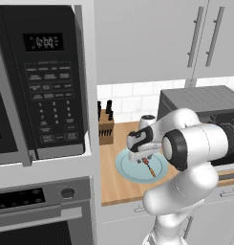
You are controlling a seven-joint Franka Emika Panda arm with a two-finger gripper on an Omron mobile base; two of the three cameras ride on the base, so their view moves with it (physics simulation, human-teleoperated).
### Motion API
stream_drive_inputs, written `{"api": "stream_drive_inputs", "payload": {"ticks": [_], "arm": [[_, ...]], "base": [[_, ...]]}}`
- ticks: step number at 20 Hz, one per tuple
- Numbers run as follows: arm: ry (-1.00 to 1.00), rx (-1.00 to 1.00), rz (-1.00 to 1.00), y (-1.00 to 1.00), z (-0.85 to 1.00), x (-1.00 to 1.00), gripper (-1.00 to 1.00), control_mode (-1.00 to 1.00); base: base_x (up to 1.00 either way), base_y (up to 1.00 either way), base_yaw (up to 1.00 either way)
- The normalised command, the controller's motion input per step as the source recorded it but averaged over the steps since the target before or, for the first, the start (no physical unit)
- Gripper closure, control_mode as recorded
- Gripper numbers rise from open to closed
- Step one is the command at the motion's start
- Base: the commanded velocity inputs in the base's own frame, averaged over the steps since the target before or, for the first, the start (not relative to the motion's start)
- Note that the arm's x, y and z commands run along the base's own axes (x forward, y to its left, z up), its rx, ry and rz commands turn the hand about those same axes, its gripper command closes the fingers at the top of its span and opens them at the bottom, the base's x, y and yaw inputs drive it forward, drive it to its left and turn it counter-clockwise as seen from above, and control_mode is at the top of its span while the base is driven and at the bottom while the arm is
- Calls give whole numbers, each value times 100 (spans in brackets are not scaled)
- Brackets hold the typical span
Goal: Pick up the kebab skewer and baguette bread, and place them inside the toaster oven. Close the toaster oven door and start by setting the timer.
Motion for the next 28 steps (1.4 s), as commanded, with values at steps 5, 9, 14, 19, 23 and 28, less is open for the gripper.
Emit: {"api": "stream_drive_inputs", "payload": {"ticks": [5,9,14,19,23,28], "arm": [[0,0,2,0,-9,0,100,-100],[0,0,1,4,-26,0,100,-100],[0,0,2,5,-12,0,100,-100],[1,0,3,7,-20,-5,100,-100],[0,5,-4,-5,38,-4,100,-100],[0,1,-18,-8,78,-24,100,-100]], "base": [[0,0,0],[0,0,0],[0,0,0],[0,0,0],[0,0,0],[0,0,0]]}}
